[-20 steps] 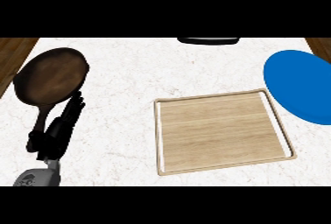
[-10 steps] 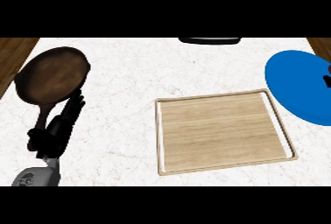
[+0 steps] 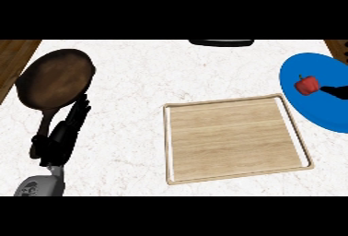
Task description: Pick the bell pepper from the tray and place it in the plate
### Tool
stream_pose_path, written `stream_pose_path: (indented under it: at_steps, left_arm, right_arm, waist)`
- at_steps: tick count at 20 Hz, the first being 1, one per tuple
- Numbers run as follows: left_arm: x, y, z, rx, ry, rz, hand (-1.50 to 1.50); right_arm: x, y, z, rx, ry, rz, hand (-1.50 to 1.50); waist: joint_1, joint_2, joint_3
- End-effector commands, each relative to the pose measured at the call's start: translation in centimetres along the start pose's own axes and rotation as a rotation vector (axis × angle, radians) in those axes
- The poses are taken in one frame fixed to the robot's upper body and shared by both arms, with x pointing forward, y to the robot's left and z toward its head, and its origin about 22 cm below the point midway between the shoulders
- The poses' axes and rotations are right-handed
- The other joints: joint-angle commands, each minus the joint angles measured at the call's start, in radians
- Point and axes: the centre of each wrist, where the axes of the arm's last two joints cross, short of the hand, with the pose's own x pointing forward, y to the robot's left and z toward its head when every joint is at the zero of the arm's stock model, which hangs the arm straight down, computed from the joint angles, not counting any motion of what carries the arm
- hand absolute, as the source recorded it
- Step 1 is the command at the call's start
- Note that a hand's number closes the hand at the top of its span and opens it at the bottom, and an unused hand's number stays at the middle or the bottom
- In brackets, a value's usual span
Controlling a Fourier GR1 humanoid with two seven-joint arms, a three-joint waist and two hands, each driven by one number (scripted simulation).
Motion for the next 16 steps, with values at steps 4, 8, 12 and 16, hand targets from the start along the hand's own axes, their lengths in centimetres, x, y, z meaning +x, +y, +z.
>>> stream_pose_path:
  at_steps: [4,8,12,16]
  left_arm:
    - [-0.4,-0.2,0.4,-0.002,0.000,0.011,0.00]
    - [0.0,-0.1,0.3,-0.009,0.003,-0.002,0.00]
    - [-0.1,0.1,-0.7,0.018,-0.013,0.011,0.00]
    - [-0.5,0.1,0.4,0.008,-0.007,0.008,0.00]
  right_arm:
    - [-0.8,-1.3,0.6,-0.156,0.015,-0.281,-1.50]
    - [-2.7,-4.0,2.4,-0.171,0.015,-0.475,-1.50]
    - [-5.2,-8.8,5.7,-0.194,-0.010,-0.529,-1.50]
    - [-7.6,-10.3,8.9,-0.188,-0.027,-0.523,-1.50]
  waist:
    - [0.007,0.007,0.002]
    - [-0.005,0.002,0.003]
    - [-0.016,0.011,0.004]
    - [-0.007,0.010,0.006]
